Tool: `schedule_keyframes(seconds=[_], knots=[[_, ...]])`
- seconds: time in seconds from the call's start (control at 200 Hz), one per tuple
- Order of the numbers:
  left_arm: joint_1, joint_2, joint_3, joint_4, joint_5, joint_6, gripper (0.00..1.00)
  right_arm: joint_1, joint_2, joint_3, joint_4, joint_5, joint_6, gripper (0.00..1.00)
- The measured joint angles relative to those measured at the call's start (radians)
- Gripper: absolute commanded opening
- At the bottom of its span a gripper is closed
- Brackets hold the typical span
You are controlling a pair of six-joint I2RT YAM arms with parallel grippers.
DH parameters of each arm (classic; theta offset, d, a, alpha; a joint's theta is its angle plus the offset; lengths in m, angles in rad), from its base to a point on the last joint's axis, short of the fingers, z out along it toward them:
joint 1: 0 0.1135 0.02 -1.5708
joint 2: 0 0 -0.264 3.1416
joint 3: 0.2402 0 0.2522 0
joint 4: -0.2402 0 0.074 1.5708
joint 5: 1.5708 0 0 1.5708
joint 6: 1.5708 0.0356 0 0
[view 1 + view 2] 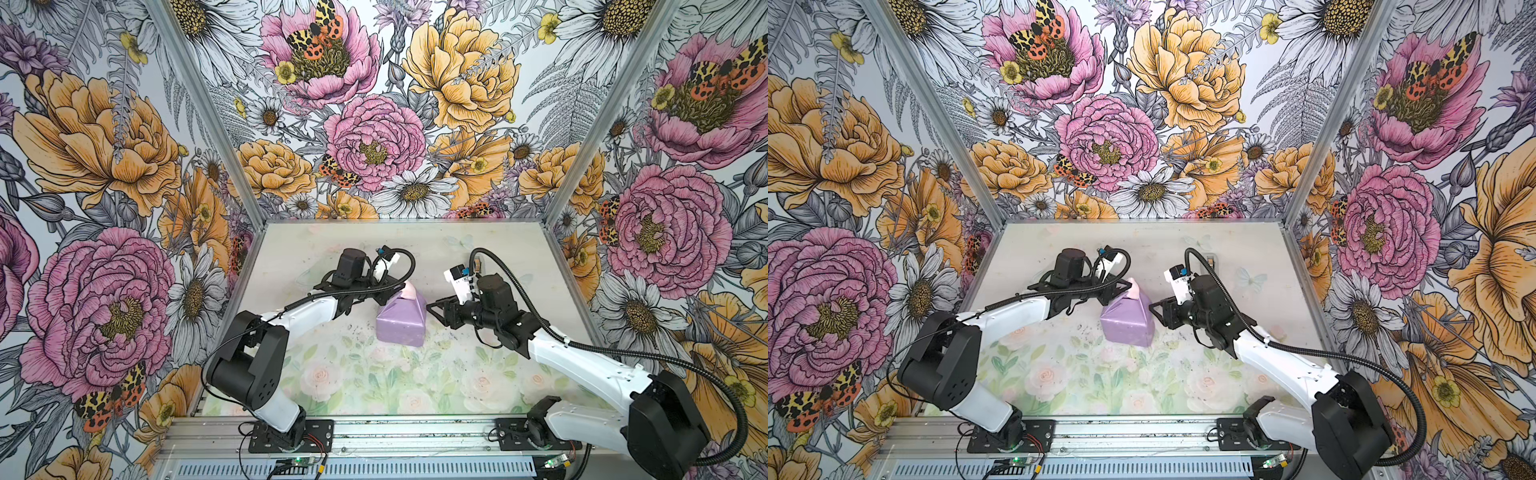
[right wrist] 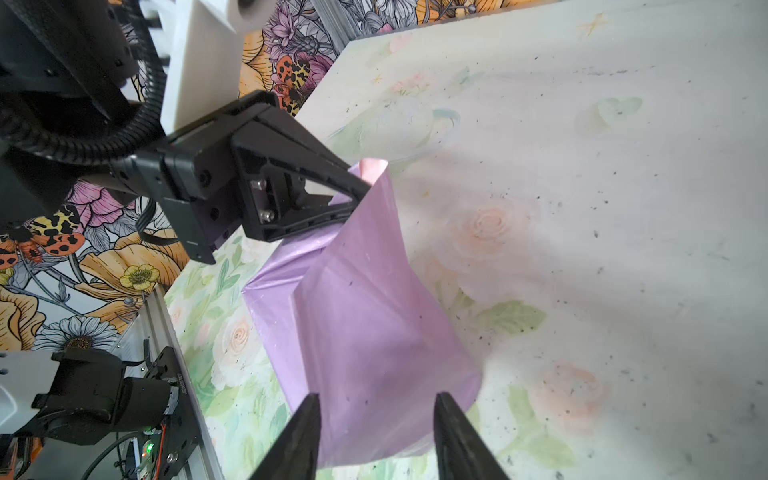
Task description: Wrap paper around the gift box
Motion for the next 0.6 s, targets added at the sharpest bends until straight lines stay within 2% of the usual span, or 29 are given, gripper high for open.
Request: schedule_keyframes(seconds=[0.255, 0.44, 0.6], knots=[[-0.011, -0.088, -0.105, 0.059, -0.154, -0.111, 0.00, 0.042, 0.002, -0.018, 0.096, 0.116, 0.027, 0.46], [-0.024, -0.155, -0.158, 0.074, -0.256, -0.187, 0.00, 0.082, 0.121, 0.068, 0.121, 0.121, -0.001, 0.44], [-0.040, -0.197, -0.184, 0.078, -0.313, -0.218, 0.00, 0.105, 0.189, 0.093, 0.154, 0.104, -0.003, 0.47]])
